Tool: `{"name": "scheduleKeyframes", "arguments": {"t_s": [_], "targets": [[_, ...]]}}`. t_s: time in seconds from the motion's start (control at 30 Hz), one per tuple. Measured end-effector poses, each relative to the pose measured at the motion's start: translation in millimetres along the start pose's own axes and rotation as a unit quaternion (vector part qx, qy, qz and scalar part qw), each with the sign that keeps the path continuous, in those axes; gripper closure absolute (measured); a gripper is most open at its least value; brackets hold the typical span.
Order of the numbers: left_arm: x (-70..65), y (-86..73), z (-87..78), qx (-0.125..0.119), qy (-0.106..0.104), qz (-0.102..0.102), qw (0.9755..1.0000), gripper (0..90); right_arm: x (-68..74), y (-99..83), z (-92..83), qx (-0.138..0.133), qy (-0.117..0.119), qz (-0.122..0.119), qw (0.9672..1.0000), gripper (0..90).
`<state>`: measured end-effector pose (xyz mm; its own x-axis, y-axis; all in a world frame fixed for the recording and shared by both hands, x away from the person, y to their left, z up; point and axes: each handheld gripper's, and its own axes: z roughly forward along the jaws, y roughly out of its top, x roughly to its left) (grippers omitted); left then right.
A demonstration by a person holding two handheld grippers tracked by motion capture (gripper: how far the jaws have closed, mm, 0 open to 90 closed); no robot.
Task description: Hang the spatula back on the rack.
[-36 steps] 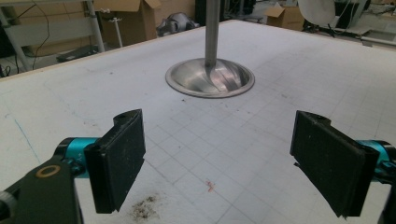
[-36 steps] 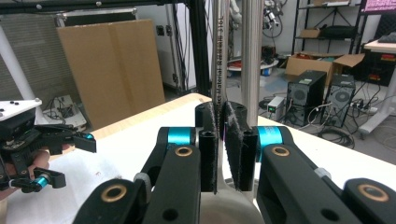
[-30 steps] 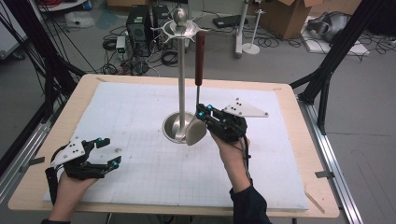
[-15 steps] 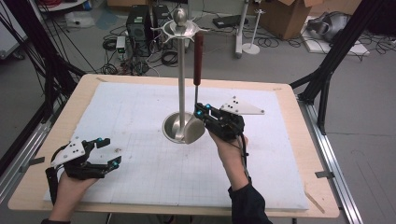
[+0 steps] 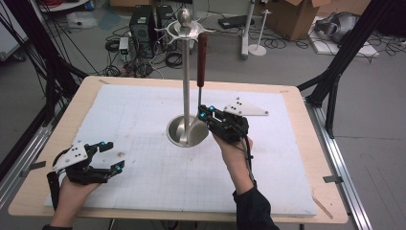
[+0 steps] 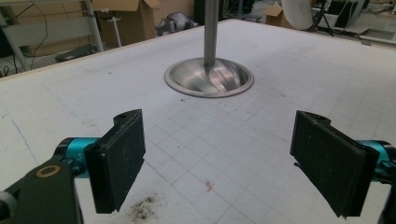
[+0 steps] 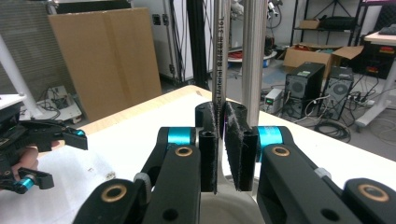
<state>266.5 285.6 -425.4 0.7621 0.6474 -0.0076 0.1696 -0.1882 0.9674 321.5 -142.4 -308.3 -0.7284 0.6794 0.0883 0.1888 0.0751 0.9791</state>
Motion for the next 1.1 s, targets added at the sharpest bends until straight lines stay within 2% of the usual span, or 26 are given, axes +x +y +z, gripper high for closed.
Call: {"name": "scheduleKeyframes", "arguments": {"t_s": [0.57,1.1], "targets": [[-0.6,-0.2,0.9,-0.001,-0.001,-0.003,1.0,18.4,-2.2,1.7,1.6,-0.001,-0.003,0.002,1.0,84.1],[-0.8,-0.4,1.5,0.001,-0.004,-0.001,1.0,18.4,-3.8,-0.1,6.3,0.01,-0.003,0.004,0.9999,84.1]]}}
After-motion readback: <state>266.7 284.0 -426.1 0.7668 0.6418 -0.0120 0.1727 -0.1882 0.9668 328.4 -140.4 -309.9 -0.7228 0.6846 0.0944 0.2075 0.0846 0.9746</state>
